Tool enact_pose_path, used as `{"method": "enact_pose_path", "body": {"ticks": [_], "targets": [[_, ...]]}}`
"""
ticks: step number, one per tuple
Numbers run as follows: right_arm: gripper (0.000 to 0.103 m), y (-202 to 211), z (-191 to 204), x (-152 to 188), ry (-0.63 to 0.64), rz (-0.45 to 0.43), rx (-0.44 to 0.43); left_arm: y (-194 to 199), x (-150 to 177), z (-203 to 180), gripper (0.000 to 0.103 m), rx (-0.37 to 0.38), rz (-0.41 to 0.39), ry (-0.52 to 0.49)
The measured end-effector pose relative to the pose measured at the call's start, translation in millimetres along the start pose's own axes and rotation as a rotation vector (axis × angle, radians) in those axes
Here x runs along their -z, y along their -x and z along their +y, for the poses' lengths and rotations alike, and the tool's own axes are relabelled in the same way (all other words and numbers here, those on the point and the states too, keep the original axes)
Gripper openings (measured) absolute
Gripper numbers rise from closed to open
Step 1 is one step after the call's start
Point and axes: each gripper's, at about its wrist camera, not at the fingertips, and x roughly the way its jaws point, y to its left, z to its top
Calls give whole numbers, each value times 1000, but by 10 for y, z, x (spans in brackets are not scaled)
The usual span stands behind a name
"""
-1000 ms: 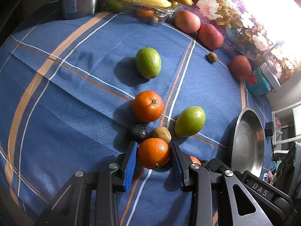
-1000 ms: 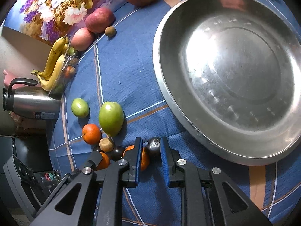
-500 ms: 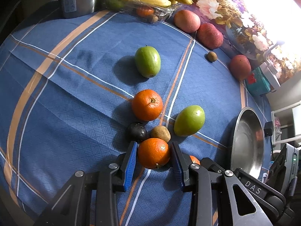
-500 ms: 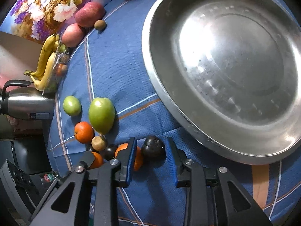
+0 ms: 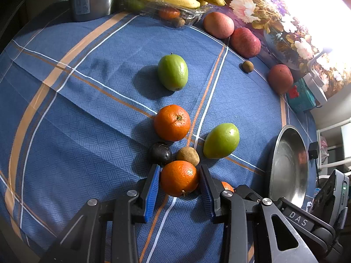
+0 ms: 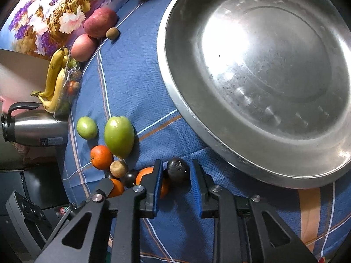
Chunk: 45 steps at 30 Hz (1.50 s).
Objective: Organize fruits
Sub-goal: 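Close the right gripper on the dark plum while the left gripper closes on the tangerine, then carry the plum into the steel plate with the right gripper while the left carries the tangerine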
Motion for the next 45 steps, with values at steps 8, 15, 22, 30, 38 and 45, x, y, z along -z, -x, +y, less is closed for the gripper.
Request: {"method": "enact_pose_path", "body": {"ticks": [8,15,22,30,38,45], "targets": [[25,75,63,11,23,-22,-16,84,-21,17,38,13,-30,9],[25,258,154,22,66,-81,-18,207,-32,22,38,29,-69,12],[25,388,180,-3,93,-134,24,287,-6,-136,38,36,-94,-33],[25,572,149,-93,113,-218,140,346,44,-495,38,63,-104,-117],[25,741,21,-216,138,-290,316,254,89,-1079,38,57,-90,-251],[25,862,-118,-345,124,-342,412,113,152,-1567,38,54,-79,-355]]}}
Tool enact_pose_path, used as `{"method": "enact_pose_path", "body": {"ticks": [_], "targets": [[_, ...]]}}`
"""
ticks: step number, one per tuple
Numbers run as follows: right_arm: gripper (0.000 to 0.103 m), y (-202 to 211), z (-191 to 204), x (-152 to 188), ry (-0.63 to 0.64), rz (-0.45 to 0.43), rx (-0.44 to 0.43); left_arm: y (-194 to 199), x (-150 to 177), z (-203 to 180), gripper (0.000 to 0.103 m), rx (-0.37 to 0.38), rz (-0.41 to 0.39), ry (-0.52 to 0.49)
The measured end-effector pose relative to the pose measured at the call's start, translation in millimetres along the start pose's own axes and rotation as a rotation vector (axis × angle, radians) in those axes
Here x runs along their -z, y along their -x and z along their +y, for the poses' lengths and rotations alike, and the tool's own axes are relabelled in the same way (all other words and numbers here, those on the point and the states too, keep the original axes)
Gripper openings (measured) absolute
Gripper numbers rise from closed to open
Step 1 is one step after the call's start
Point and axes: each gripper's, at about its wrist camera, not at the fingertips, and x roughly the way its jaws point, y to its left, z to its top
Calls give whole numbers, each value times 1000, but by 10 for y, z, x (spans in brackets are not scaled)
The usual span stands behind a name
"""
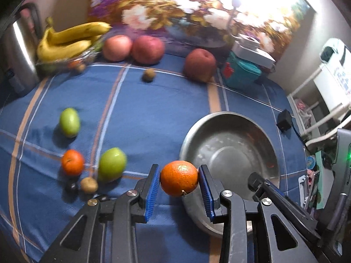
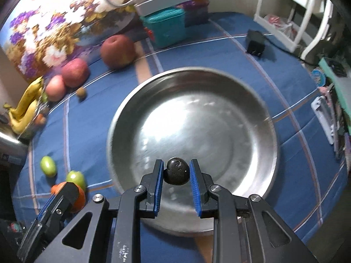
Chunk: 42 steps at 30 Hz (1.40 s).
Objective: Organize fruits
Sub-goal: 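Carry the plum into the steel plate with the right gripper while the left carries the tangerine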
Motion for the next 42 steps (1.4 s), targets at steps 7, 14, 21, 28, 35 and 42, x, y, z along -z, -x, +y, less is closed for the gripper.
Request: {"method": "enact_pose_path", "body": {"ticks": [7,14,21,28,35,42], "targets": [[25,89,-315,-207,-53,-70,87,-219,-21,-317,38,14,9,-57],[25,69,-543,-304,-107,-73,97,-441,52,-457,39,13,30,-90],[25,-89,-633,-302,-115,-9,85,-580,123,-463,39,-5,65,-86],[25,-160,-678,-286,-120,35,76,-577,140,-462,39,-10,69,-82],[28,-137,-653,-293,-103,47,79,-555,138,-453,46,-8,68,-75],[46,-65,-643,-318,-89,33,80,-468,107,-396,64,-17,43,-50]]}}
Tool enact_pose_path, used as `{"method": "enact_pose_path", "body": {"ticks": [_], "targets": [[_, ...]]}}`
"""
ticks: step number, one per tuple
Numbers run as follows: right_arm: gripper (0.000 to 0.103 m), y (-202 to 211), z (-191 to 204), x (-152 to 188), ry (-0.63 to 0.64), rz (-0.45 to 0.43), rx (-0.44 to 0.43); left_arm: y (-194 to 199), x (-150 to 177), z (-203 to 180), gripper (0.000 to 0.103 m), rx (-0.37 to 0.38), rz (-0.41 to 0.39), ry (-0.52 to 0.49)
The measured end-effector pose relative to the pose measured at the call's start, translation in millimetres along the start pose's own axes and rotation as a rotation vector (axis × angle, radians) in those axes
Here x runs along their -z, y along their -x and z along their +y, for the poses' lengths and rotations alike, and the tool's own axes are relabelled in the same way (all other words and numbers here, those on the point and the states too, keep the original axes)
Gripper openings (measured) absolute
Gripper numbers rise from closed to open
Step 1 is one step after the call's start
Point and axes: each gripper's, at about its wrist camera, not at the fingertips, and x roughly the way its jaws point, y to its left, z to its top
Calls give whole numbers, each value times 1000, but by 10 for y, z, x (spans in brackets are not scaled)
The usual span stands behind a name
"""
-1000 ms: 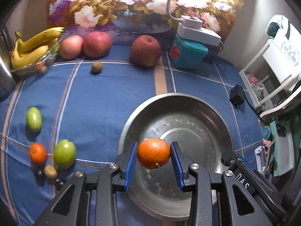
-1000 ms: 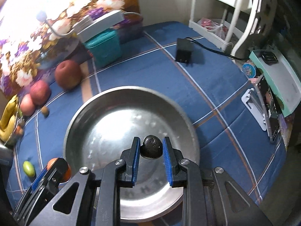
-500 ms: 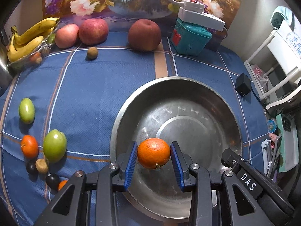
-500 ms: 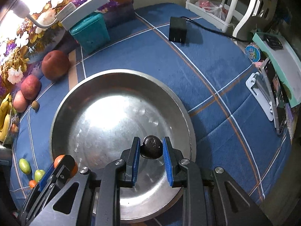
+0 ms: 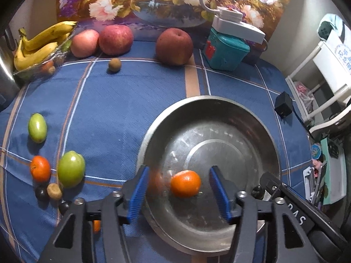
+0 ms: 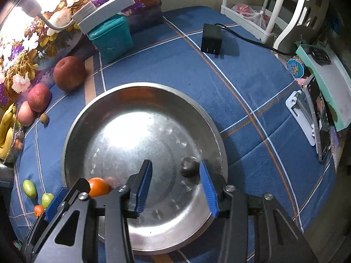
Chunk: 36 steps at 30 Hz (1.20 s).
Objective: Organize fruits
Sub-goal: 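Carry the plum into the steel plate with the right gripper while the left carries the tangerine, then open both grippers in the plate and withdraw them toward the fruit cluster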
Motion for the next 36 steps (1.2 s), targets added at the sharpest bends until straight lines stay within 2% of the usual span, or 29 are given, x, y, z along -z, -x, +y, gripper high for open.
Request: {"method": "enact_pose_path", "body": {"ticks": [2,5,6,8,10,15,21,22,23,24,29,36], "targets": [[48,25,-11,-12,1,-2,2,18,-9,40,68,-13,-5,14],[61,61,-34,-23,-5,-5,0,40,-9,102,74,-40,-13,29],[62,72,-38,-20,-6,-8,-3,46,-6,119,76,-50,-16,32],[62,97,-38,-23,-4,-11,-8,61,0,170,81,-80,-25,43],[62,109,-23,-22,4,-12,-6,76,-2,236,92,-111,-31,57],[62,92,35,-3,30,2,-7,101,6,433,103,-194,-50,89],[64,21,160,35,85,27,-22,111,49,749,103,-267,-49,155],[69,11,186,45,96,31,-25,120,61,805,103,-276,-52,168],[83,-3,208,54,104,34,-28,129,71,845,103,-282,-53,179],[90,-15,226,60,110,35,-32,143,84,893,103,-289,-57,192],[90,-52,286,86,136,43,-26,207,117,1077,103,-321,-81,233],[90,-47,294,84,140,45,-23,272,177,1180,103,-346,-89,211]]}}
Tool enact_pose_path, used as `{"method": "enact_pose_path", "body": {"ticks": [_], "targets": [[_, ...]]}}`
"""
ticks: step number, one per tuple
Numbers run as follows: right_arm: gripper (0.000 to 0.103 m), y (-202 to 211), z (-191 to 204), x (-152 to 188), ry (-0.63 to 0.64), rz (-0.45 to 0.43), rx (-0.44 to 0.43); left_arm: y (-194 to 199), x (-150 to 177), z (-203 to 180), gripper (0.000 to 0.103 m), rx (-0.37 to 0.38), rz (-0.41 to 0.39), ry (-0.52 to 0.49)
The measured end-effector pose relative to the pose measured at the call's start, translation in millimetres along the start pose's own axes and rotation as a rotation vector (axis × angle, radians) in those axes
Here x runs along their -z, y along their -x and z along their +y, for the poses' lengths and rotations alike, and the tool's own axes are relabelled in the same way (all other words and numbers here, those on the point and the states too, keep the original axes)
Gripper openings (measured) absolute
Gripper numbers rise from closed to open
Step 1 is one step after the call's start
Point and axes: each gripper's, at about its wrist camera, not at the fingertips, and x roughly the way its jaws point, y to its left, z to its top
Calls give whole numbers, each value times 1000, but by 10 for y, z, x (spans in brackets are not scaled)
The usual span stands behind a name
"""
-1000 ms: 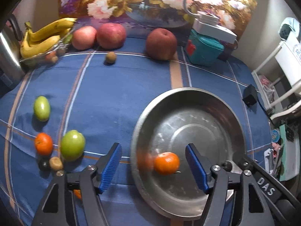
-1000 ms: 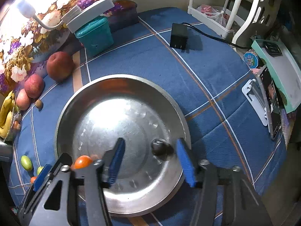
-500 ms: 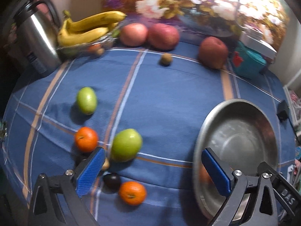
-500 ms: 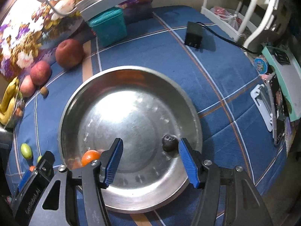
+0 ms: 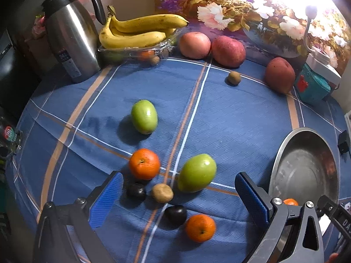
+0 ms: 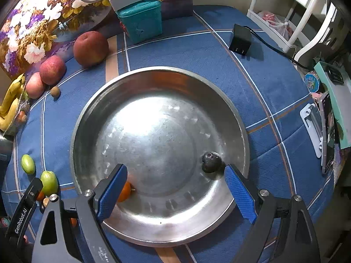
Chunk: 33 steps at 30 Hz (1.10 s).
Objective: Organize fruits
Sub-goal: 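Open both grippers in the plate and withdraw them toward the fruit cluster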
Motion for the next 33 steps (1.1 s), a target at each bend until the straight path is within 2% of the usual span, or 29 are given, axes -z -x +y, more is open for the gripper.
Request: {"method": "enact_pose_path", "body": {"ticks": [13,20,26,33], "targets": [[91,68,45,38,19,2,5,125,-6,360,103,-11,-42,36],[91,187,97,46,17,-40,-11,171,-39,543,103,1,-58,65],[91,268,213,93,35,-67,-20,189,-70,602,103,-24,-72,22],[91,269,404,164,75,-76,-29,186,-99,729,103,-31,-75,20]]}}
